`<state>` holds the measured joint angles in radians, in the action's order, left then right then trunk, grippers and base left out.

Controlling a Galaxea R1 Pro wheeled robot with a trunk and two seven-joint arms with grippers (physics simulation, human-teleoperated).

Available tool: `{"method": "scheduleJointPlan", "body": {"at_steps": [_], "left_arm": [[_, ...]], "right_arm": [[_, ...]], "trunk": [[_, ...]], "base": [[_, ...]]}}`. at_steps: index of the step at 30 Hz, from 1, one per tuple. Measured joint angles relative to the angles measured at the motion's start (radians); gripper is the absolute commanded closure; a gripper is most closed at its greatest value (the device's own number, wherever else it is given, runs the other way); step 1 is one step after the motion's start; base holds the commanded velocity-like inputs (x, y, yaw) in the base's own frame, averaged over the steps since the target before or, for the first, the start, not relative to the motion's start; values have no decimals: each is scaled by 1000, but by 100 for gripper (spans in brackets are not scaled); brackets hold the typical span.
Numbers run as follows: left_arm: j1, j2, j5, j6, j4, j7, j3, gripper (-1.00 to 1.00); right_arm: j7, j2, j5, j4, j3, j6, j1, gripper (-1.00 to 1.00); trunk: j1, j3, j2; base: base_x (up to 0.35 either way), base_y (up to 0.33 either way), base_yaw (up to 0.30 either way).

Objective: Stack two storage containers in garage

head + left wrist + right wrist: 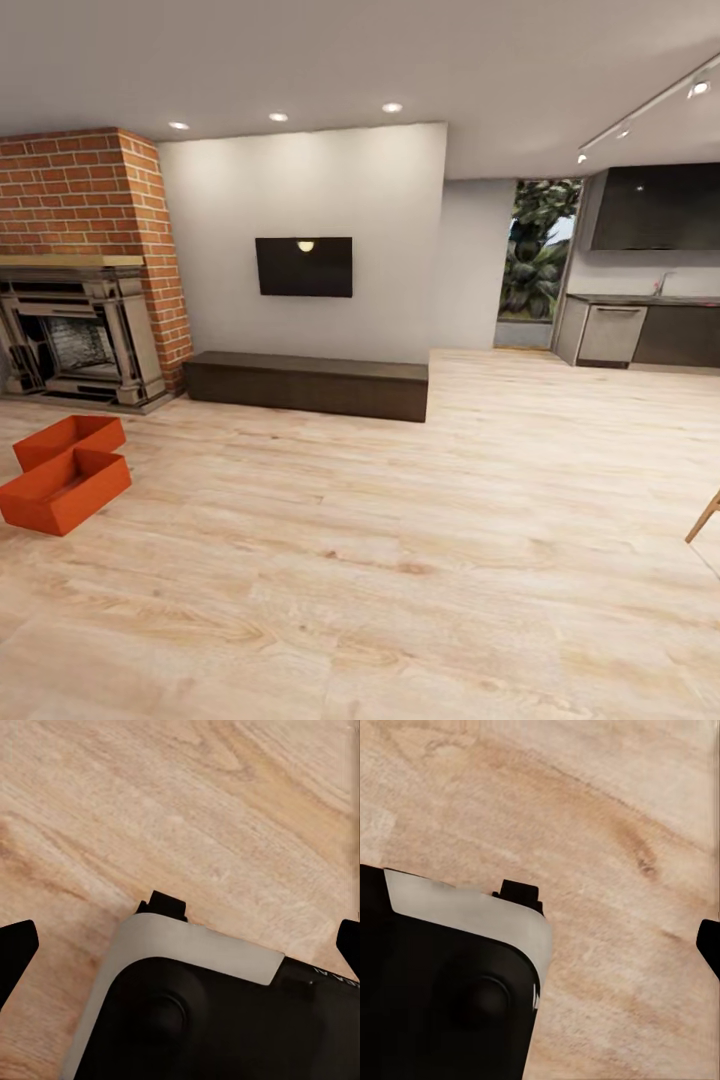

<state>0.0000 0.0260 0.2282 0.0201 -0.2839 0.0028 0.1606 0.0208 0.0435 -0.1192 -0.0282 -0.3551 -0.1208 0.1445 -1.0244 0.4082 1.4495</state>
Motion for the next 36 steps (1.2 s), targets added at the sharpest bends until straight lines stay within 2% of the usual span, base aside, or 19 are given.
{"method": "scheduleJointPlan", "body": {"at_steps": [5, 23, 36], "left_arm": [[0, 0, -1, 0, 0, 0, 0, -100], [0, -3, -2, -1, 1, 4, -1, -100], [0, -3, -2, -1, 2, 4, -1, -100]], "right_arm": [[0, 0, 0, 0, 0, -2, 0, -100], [0, 1, -1, 0, 1, -1, 0, -100], [0, 1, -2, 0, 3, 1, 0, -100]], "trunk": [[0, 0, 0], [0, 0, 0], [0, 0, 0]], "base": [[325, 0, 139], [325, 0, 261], [325, 0, 37]]}}
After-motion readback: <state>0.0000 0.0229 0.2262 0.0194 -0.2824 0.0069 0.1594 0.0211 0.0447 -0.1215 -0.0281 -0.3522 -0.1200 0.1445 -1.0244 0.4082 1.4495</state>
